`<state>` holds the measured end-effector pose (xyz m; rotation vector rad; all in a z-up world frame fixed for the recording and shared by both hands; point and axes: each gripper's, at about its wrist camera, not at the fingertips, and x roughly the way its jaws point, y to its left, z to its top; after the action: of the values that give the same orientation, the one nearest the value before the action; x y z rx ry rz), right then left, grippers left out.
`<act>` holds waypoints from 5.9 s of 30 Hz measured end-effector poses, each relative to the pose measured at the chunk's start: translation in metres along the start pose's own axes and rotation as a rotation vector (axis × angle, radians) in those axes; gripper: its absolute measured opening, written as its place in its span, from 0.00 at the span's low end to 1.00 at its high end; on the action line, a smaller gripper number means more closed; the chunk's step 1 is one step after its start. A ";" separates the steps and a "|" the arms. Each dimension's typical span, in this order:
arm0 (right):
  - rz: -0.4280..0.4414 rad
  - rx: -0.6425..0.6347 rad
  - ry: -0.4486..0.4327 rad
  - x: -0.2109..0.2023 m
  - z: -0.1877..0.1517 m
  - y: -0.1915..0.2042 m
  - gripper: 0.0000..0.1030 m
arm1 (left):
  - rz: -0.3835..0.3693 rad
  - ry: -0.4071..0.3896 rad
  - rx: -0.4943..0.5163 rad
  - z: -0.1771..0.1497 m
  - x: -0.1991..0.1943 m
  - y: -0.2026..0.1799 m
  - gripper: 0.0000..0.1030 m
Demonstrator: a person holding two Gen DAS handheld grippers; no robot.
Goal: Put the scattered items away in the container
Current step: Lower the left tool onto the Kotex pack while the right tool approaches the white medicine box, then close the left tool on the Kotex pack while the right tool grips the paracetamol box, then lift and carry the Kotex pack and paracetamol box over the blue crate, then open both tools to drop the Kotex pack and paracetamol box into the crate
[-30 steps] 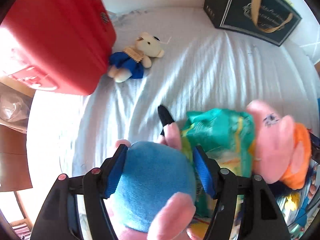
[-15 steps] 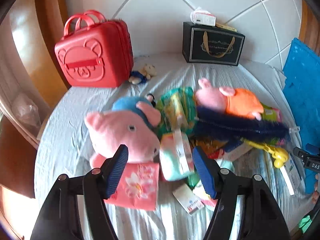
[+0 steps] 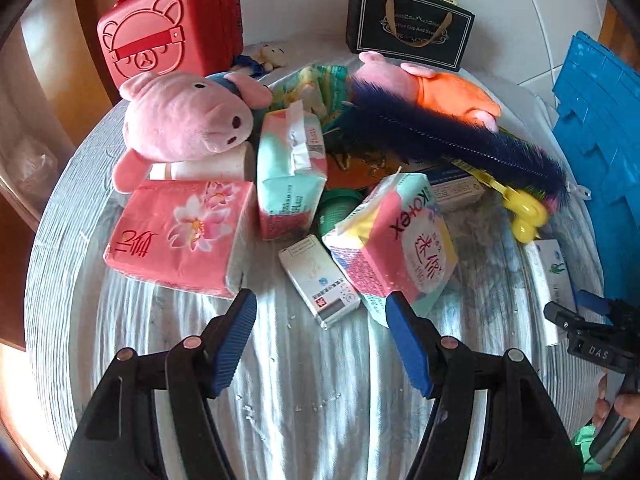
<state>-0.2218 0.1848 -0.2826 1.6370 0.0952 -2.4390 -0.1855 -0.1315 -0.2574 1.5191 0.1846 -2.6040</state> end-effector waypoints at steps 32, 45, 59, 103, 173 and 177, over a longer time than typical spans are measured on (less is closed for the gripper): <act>0.078 0.079 -0.006 -0.046 0.018 0.000 0.83 | -0.042 -0.044 0.160 -0.004 0.018 -0.084 0.49; -0.026 0.054 0.048 0.013 -0.001 0.040 0.74 | -0.239 0.089 0.036 0.034 0.015 -0.078 0.62; -0.020 0.066 0.038 0.008 0.000 0.020 0.71 | -0.031 0.261 -0.026 -0.011 0.057 -0.086 0.76; -0.069 0.050 -0.098 0.002 0.009 0.084 0.70 | -0.036 -0.042 0.197 -0.062 0.097 -0.147 0.64; -0.240 -0.037 0.024 -0.195 0.100 -0.417 0.70 | -0.046 0.068 0.572 0.096 -0.065 -0.640 0.68; -0.219 -0.031 0.022 -0.200 0.099 -0.415 0.70 | -0.095 0.047 0.542 0.100 -0.081 -0.633 0.68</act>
<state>-0.3233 0.6007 -0.0847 1.7220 0.3305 -2.5622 -0.3364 0.4791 -0.1100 1.7557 -0.4980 -2.8424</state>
